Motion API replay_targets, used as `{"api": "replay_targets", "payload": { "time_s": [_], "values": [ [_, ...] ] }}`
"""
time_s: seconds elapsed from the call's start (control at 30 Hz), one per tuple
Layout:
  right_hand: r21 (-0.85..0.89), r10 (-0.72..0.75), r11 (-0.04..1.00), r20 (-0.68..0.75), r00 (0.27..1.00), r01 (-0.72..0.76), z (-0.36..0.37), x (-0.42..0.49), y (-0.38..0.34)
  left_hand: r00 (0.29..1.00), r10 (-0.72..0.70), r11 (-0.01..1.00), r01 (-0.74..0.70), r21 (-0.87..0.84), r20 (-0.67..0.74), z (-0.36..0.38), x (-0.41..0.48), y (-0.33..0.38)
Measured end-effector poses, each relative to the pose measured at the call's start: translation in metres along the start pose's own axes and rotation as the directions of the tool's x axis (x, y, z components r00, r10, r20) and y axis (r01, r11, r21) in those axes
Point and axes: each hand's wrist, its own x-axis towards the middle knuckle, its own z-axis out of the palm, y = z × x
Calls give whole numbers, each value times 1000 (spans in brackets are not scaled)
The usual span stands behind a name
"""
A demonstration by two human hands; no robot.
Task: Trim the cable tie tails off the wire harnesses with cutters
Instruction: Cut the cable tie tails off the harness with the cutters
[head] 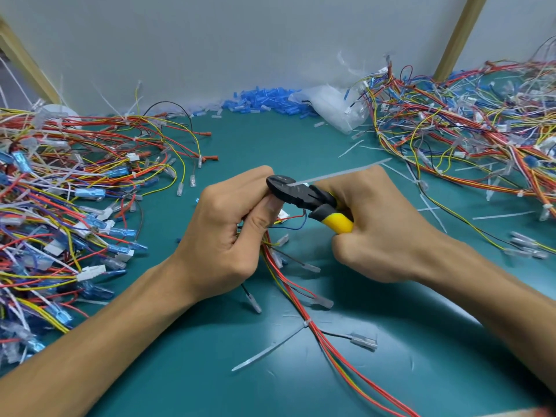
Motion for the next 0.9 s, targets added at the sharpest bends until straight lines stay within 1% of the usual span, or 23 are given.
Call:
{"api": "replay_targets", "payload": {
  "time_s": [0.1, 0.2, 0.3, 0.4, 0.53, 0.67, 0.77, 0.9],
  "values": [
    [4, -20, 1000, 1, 1000, 20, 0, 3, 3, 999, -13, 1000, 13, 6, -31, 1, -1, 0],
    [-35, -51, 998, -18, 999, 50, -2, 5, 8, 997, -48, 999, 47, -15, -68, 1, -1, -2],
    [-59, -72, 996, -37, 997, 70, -2, 6, 10, 996, -68, 997, 66, -32, -58, 1, -1, -3],
    [-29, -71, 997, -8, 997, 71, 0, 5, 9, 997, -64, 997, 62, -35, -45, 1, -1, -4],
    [55, -50, 997, 29, 998, 48, 4, 3, 5, 998, -57, 998, 56, -34, -18, 2, -1, -3],
    [78, -34, 997, 54, 998, 29, 4, 2, 3, 999, -34, 999, 34, -22, -3, 2, -1, -1],
    [68, -43, 997, 53, 998, 39, 2, 2, 4, 1000, -21, 999, 21, -27, -10, 3, -1, 0],
    [-6, -51, 999, 38, 998, 52, 0, 3, 6, 998, -42, 998, 40, -49, -42, 4, -1, 0]
  ]
}}
